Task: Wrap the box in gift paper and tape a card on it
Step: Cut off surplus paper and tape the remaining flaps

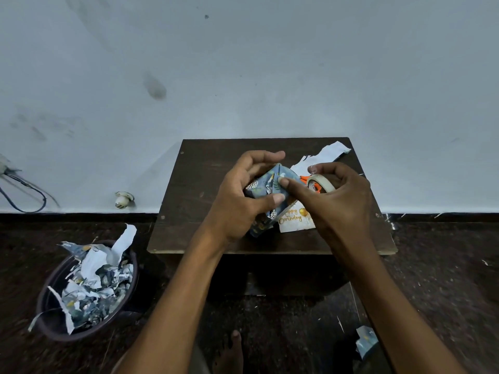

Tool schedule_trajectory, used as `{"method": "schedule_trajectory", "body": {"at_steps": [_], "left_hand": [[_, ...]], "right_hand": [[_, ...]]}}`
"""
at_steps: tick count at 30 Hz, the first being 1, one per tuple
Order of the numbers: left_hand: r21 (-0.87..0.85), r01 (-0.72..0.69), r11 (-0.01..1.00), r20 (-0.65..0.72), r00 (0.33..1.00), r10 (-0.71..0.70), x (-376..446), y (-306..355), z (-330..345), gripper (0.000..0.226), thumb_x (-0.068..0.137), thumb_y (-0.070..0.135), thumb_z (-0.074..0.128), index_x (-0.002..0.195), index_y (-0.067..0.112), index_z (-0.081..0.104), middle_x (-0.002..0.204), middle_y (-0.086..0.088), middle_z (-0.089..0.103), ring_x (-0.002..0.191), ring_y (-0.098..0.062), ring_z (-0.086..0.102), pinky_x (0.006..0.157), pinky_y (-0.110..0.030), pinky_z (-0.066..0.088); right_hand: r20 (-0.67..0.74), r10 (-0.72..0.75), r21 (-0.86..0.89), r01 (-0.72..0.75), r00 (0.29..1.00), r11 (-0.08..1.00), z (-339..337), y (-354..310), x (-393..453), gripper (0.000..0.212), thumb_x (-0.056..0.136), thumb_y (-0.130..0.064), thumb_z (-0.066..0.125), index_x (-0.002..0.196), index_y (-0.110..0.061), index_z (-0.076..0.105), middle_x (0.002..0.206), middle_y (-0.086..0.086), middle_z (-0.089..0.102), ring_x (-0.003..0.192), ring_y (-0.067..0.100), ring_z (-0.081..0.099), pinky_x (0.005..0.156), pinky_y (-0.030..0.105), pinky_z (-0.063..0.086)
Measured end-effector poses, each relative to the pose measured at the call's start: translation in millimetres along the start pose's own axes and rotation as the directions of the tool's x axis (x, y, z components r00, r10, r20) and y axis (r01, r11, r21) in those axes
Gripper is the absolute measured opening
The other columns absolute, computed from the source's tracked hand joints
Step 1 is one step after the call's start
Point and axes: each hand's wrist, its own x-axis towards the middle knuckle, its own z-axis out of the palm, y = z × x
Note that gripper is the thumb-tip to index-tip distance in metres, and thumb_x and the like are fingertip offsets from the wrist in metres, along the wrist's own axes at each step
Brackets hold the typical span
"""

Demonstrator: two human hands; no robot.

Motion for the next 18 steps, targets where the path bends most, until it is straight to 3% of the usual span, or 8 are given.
{"method": "schedule_trajectory", "body": {"at_steps": [2,6,10,13,18], "left_hand": [[0.082,-0.039,0.996,-0.119,0.992,0.049,-1,-2,1,0.05,0.07,0.006,0.079,0.113,0.01,0.055,0.129,-0.006,0.063,0.122,-0.017,0.063,0.098,-0.04,0.054],[0.346,-0.115,0.931,-0.279,0.935,0.22,-6,-6,8,0.029,0.066,0.019,0.082,0.088,0.014,0.063,0.1,-0.007,0.065,0.094,-0.024,0.068,0.08,-0.044,0.059],[0.51,-0.112,0.853,-0.369,0.867,0.335,-12,-3,22,0.015,0.072,0.016,0.078,0.083,0.014,0.067,0.094,0.005,0.068,0.091,-0.012,0.068,0.071,-0.024,0.054],[0.506,-0.111,0.855,-0.388,0.856,0.34,-13,-2,28,0.012,0.071,0.013,0.076,0.08,0.013,0.068,0.09,0.005,0.068,0.091,-0.01,0.069,0.074,-0.028,0.056],[0.323,-0.07,0.944,-0.482,0.846,0.227,-10,-8,33,0.02,0.07,0.005,0.072,0.078,0.019,0.06,0.089,-0.003,0.069,0.091,-0.022,0.069,0.076,-0.051,0.058]], "right_hand": [[-0.002,0.011,-0.005,-0.011,1.0,1.0,1,1,0,0.059,0.048,-0.073,0.086,0.087,-0.031,0.07,0.082,-0.009,0.074,0.078,0.012,0.071,0.073,0.045,0.06],[-0.008,0.016,-0.01,-0.016,1.0,1.0,3,1,-2,0.06,0.049,-0.075,0.084,0.089,-0.032,0.07,0.086,-0.009,0.075,0.08,0.014,0.072,0.072,0.045,0.06],[-0.034,0.011,-0.013,-0.011,0.999,1.0,3,-1,-4,0.056,0.053,-0.071,0.084,0.09,-0.032,0.07,0.086,-0.011,0.074,0.078,0.01,0.071,0.072,0.044,0.06],[-0.05,0.003,-0.021,-0.005,0.999,1.0,2,-3,-6,0.057,0.052,-0.072,0.081,0.091,-0.031,0.07,0.087,-0.013,0.073,0.078,0.006,0.069,0.072,0.04,0.059],[-0.055,0.003,-0.041,-0.005,0.998,0.999,1,-5,-4,0.059,0.049,-0.074,0.082,0.089,-0.032,0.069,0.084,-0.014,0.071,0.074,0.005,0.066,0.07,0.037,0.058]]}}
